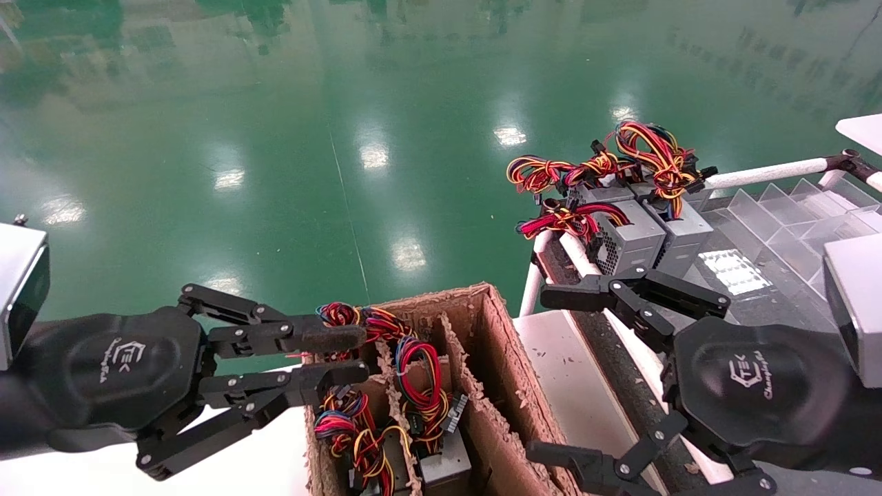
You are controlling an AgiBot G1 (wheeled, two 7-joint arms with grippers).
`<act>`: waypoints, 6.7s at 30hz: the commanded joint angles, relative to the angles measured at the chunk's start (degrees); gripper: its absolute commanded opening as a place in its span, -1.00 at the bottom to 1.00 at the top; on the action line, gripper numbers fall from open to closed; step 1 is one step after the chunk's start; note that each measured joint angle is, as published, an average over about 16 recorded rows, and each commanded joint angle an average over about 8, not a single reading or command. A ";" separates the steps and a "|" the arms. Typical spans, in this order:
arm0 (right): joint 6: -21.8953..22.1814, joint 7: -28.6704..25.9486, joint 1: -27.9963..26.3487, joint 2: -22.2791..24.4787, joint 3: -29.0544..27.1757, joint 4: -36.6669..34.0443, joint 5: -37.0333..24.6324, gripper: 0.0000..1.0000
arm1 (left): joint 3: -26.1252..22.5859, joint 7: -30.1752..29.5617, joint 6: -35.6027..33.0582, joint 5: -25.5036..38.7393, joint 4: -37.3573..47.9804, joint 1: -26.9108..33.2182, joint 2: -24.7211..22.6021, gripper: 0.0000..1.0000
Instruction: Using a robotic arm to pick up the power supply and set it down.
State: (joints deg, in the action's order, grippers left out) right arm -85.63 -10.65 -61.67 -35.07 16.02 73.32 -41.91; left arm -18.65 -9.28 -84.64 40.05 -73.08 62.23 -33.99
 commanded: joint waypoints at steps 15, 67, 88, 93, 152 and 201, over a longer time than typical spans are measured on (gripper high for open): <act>0.00 0.00 0.00 0.00 0.00 0.00 0.00 1.00 | 0.00 0.00 0.00 0.00 0.00 0.00 0.00 -0.24; 14.16 -3.73 -14.24 -26.13 17.62 -23.86 -30.92 -1.00 | -0.06 0.04 0.00 -0.03 0.04 0.03 0.01 1.00; 11.95 0.07 -15.12 -28.80 18.39 -31.17 -30.93 -1.00 | -0.09 0.05 0.01 -0.05 0.04 0.04 0.02 1.00; 11.75 0.68 -15.51 -29.37 18.48 -32.60 -30.98 -1.00 | -0.10 0.06 0.01 -0.06 0.04 0.04 0.03 1.00; 13.49 -2.65 -22.38 -17.62 3.72 -21.26 -13.79 -1.00 | -0.19 0.10 0.05 -0.12 0.04 0.06 0.06 1.00; 23.20 25.32 -49.17 -8.06 2.76 -73.17 -22.03 -1.00 | -0.26 0.13 0.08 -0.16 0.04 0.08 0.09 1.00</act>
State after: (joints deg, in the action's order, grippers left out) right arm -62.70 14.74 -110.47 -43.26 18.60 0.23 -63.67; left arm -18.91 -9.15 -84.57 39.89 -73.04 62.31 -33.91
